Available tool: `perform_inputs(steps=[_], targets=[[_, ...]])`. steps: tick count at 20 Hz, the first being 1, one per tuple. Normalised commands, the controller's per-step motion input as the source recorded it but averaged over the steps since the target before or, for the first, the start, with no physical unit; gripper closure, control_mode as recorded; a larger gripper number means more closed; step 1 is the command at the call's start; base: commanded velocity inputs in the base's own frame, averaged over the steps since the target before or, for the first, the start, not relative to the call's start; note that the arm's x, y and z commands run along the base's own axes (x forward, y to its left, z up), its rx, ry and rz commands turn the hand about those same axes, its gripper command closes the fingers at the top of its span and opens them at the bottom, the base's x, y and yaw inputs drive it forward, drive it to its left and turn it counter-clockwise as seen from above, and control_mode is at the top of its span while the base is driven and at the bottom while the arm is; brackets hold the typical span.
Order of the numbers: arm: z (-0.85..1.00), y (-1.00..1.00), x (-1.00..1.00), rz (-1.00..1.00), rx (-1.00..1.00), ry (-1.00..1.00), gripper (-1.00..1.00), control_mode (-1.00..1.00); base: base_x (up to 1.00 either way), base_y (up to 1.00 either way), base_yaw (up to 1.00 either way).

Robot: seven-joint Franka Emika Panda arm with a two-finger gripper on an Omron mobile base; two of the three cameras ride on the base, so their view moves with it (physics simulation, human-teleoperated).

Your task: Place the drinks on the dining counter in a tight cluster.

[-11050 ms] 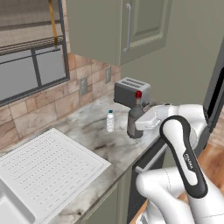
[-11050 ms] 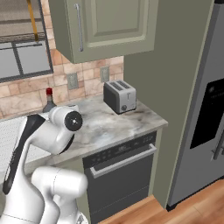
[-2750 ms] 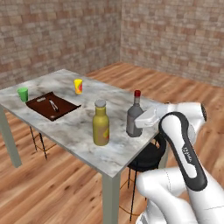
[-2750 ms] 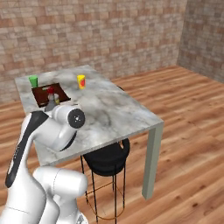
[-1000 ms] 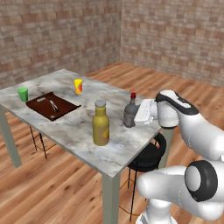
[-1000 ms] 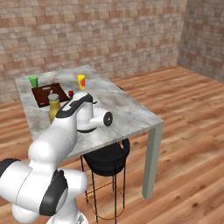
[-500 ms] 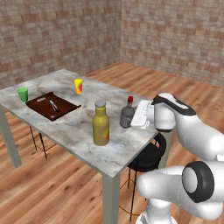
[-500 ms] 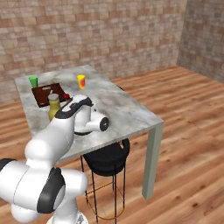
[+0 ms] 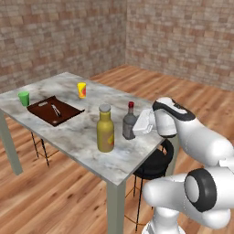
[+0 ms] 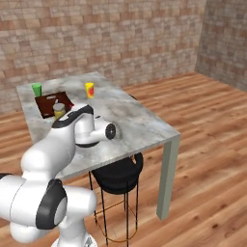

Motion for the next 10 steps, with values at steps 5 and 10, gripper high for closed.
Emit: perform_inputs(steps=[5,10], targets=[[-0.05,0.01,0.00,0.00,0.00,0.15,1.00,-1.00,0.00,0.00,0.00],[-0.15,0.00,0.00,0.00,0.00,0.00,1.00,-1.00,0.00,0.00,0.00]])
